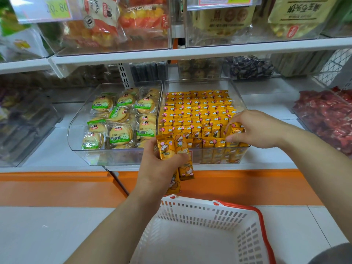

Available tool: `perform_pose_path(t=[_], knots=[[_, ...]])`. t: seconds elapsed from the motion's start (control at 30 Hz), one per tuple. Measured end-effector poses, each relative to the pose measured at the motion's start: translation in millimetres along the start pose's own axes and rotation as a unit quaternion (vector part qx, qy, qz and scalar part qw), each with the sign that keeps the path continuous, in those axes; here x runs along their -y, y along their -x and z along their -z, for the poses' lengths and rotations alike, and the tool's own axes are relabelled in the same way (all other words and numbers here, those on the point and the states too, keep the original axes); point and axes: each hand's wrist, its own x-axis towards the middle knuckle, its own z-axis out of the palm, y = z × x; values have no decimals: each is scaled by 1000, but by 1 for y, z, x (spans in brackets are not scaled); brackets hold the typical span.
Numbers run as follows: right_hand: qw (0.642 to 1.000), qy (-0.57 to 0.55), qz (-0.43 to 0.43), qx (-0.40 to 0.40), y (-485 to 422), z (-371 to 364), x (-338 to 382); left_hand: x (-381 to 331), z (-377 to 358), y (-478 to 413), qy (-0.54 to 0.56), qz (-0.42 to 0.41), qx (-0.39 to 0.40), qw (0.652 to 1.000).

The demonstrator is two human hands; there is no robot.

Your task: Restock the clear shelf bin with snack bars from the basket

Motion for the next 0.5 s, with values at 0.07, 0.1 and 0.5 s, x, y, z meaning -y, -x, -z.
perform_pose_path(t=[0.07,0.1,0.5], knots=[[1000,11,5,-11,4,0,0,0,-2,0,-2,0,1,1000],[1000,15,4,-19,5,0,1,0,-3,0,-3,-1,1,1000],[994,-30,5,-107,12,-10,-1,1,-5,2,-5,1,8,1000]])
